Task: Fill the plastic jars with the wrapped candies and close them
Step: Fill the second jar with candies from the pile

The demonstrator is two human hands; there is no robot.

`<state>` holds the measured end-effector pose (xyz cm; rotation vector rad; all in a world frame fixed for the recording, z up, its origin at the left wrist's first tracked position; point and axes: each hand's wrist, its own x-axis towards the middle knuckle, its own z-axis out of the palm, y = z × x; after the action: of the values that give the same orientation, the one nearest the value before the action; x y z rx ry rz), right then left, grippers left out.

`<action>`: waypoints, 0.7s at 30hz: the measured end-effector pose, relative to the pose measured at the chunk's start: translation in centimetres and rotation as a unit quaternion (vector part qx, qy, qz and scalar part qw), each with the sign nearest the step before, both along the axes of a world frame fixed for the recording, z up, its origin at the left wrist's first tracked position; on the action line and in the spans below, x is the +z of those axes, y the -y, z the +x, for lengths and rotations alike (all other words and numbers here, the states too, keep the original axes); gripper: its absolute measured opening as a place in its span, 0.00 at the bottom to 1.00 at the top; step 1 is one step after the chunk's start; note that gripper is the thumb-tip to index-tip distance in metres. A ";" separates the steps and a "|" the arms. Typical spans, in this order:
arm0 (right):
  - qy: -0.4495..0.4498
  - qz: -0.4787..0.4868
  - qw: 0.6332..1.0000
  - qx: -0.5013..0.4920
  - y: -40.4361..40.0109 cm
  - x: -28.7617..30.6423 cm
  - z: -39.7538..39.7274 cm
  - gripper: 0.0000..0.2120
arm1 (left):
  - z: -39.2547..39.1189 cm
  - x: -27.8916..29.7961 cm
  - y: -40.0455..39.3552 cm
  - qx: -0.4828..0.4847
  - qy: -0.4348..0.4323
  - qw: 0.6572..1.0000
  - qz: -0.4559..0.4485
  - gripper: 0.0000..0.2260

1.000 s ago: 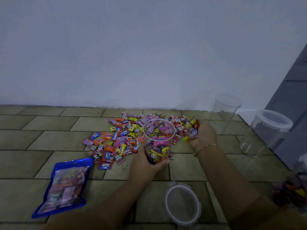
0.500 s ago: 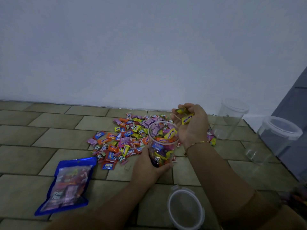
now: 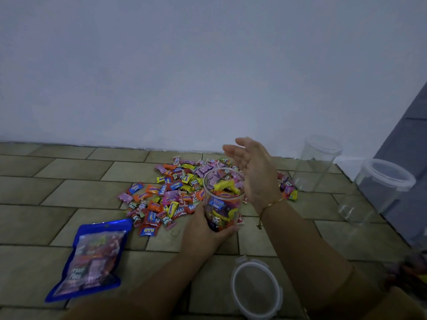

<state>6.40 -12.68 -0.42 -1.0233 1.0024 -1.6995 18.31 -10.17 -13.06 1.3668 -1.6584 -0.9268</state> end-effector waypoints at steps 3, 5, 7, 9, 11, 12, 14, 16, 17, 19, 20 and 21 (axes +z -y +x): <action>0.001 0.001 1.000 0.002 -0.1 0.0 -0.2 0.11 | 0.0 -0.1 0.1 0.002 0.005 1.000 0.005 0.42; 0.034 0.005 0.999 -0.020 0.0 -0.4 -0.7 0.11 | 0.0 0.0 0.0 0.002 0.011 1.000 0.003 0.42; 0.021 0.023 0.997 -0.064 0.2 -1.4 -1.3 0.09 | 0.0 0.0 0.0 0.005 0.011 1.000 -0.002 0.42; -0.067 0.065 0.987 -0.132 0.3 -3.2 -2.2 0.07 | -0.1 0.0 0.0 0.007 0.011 1.000 -0.001 0.42; -0.187 0.116 0.961 -0.170 0.8 -5.7 -3.5 0.06 | -0.1 -0.1 0.1 0.004 0.007 1.000 0.001 0.43; -0.256 0.141 0.939 -0.183 1.1 -7.0 -4.4 0.06 | -0.2 -0.1 0.1 0.001 0.007 1.000 0.001 0.44; -0.381 0.173 0.882 -0.215 1.7 -9.7 -6.5 0.09 | -0.3 0.0 0.2 -0.001 0.015 1.000 -0.004 0.45; -0.470 0.197 0.829 -0.230 2.1 -11.5 -8.3 0.11 | -0.5 0.1 0.2 -0.005 0.021 1.000 -0.006 0.46; -0.500 0.210 0.808 -0.232 2.3 -12.0 -9.1 0.13 | -0.5 0.0 0.3 -0.006 0.022 1.000 -0.005 0.47; -0.547 0.227 0.774 -0.222 2.5 -12.6 -10.4 0.18 | -0.6 -0.1 0.4 -0.004 0.025 1.000 -0.006 0.47; -0.564 0.236 0.761 -0.215 2.7 -12.7 -11.0 0.21 | -0.6 -0.2 0.5 -0.003 0.027 1.000 -0.008 0.47; -0.575 0.248 0.751 -0.208 3.0 -12.9 -11.6 0.24 | -0.6 -0.3 0.6 -0.002 0.028 1.000 -0.010 0.47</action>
<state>-5.16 -15.70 -13.27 -1.5440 2.4641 -0.8148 17.71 -10.77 -13.34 1.3873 -1.7091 -0.8783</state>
